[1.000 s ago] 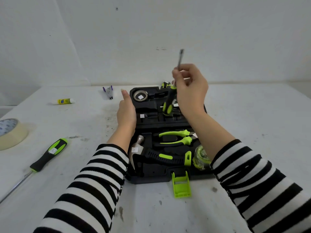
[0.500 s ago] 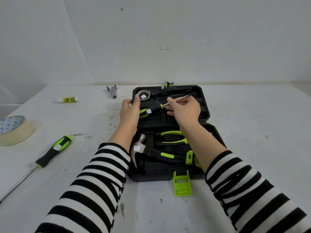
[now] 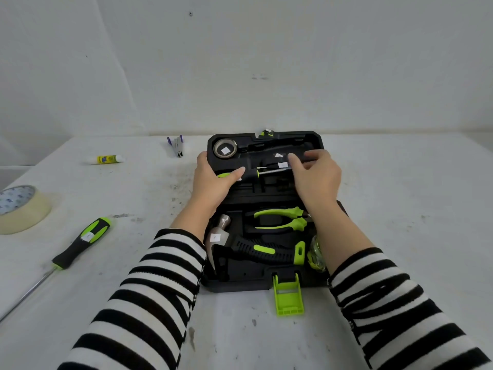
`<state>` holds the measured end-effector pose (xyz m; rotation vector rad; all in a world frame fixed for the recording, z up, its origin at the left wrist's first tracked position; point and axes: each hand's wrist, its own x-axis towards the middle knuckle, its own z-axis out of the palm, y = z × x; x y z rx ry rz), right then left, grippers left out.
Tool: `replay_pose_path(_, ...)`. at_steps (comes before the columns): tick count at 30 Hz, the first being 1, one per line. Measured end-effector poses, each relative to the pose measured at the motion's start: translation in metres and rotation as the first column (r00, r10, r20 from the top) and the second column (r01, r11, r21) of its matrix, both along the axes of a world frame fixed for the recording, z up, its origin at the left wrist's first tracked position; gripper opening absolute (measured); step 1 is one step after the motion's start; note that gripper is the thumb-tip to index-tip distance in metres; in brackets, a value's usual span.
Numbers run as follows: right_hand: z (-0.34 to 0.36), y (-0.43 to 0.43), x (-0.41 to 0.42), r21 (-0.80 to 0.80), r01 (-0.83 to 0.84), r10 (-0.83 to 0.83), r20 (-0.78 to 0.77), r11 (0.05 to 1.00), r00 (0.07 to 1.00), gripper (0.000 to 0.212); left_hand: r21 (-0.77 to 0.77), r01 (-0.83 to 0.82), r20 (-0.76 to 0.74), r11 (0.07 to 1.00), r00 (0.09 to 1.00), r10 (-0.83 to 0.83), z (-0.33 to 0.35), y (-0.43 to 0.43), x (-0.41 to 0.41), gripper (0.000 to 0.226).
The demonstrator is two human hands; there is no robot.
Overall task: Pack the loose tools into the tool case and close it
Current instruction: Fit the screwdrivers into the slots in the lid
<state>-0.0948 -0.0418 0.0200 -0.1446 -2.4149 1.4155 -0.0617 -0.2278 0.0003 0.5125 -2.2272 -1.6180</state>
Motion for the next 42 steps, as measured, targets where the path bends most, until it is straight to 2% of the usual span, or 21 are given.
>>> replay_pose_path(4, -0.007, 0.008, -0.006, 0.084, 0.085, -0.081, -0.052, 0.993, 0.995, 0.033, -0.002, -0.016, -0.023, 1.000, 1.000, 0.016, -0.002, -0.001, -0.001, 0.092)
replay_pose_path(7, -0.007, 0.002, -0.004, 0.283, 0.217, -0.200, -0.087, 0.934, 0.976, 0.048, -0.004, -0.019, -0.045, 1.000, 0.999, 0.018, -0.001, 0.000, -0.001, 0.085)
replay_pose_path(9, -0.005, 0.006, -0.006, 0.251, 0.173, -0.188, 0.037, 0.952, 0.981, 0.064, -0.013, -0.015, -0.059, 1.000, 0.998, 0.015, 0.001, 0.003, 0.001, 0.078)
replay_pose_path(11, -0.004, 0.014, -0.010, 0.116, 0.044, -0.067, 0.200, 0.992, 0.977, 0.078, -0.021, -0.024, -0.053, 0.999, 0.998, 0.023, 0.001, 0.004, 0.001, 0.074)
replay_pose_path(12, -0.006, 0.016, -0.012, 0.073, -0.012, -0.006, 0.235, 0.997, 0.972, 0.081, -0.031, -0.030, -0.045, 0.999, 0.999, 0.029, 0.002, 0.004, 0.001, 0.073)
replay_pose_path(19, -0.009, 0.018, -0.016, 0.109, -0.061, 0.029, 0.275, 0.992, 0.961, 0.088, -0.116, -0.090, 0.024, 0.989, 0.995, 0.093, 0.000, 0.004, -0.003, 0.074)
replay_pose_path(23, -0.011, 0.017, -0.018, 0.114, -0.027, -0.003, 0.258, 0.993, 0.966, 0.082, -0.121, -0.131, 0.080, 0.984, 0.987, 0.141, -0.003, 0.002, -0.008, 0.061)
replay_pose_path(31, -0.013, 0.017, -0.019, 0.129, -0.001, -0.032, 0.248, 0.992, 0.968, 0.077, -0.125, -0.116, 0.073, 0.985, 0.989, 0.126, -0.004, 0.000, -0.009, 0.064)
replay_pose_path(34, -0.013, 0.016, -0.019, 0.128, 0.001, -0.031, 0.233, 0.992, 0.972, 0.077, -0.031, -0.093, 0.060, 0.995, 0.994, 0.095, -0.002, -0.001, -0.007, 0.053)
replay_pose_path(37, -0.013, 0.016, -0.020, 0.142, -0.011, -0.024, 0.245, 0.990, 0.969, 0.078, 0.101, -0.053, 0.108, 0.993, 0.993, 0.042, -0.002, -0.007, -0.002, 0.049)
replay_pose_path(42, -0.014, 0.021, -0.022, 0.146, -0.074, 0.033, 0.266, 0.987, 0.963, 0.064, 0.114, -0.002, 0.095, 0.993, 0.995, -0.009, -0.009, -0.011, 0.000, 0.046)
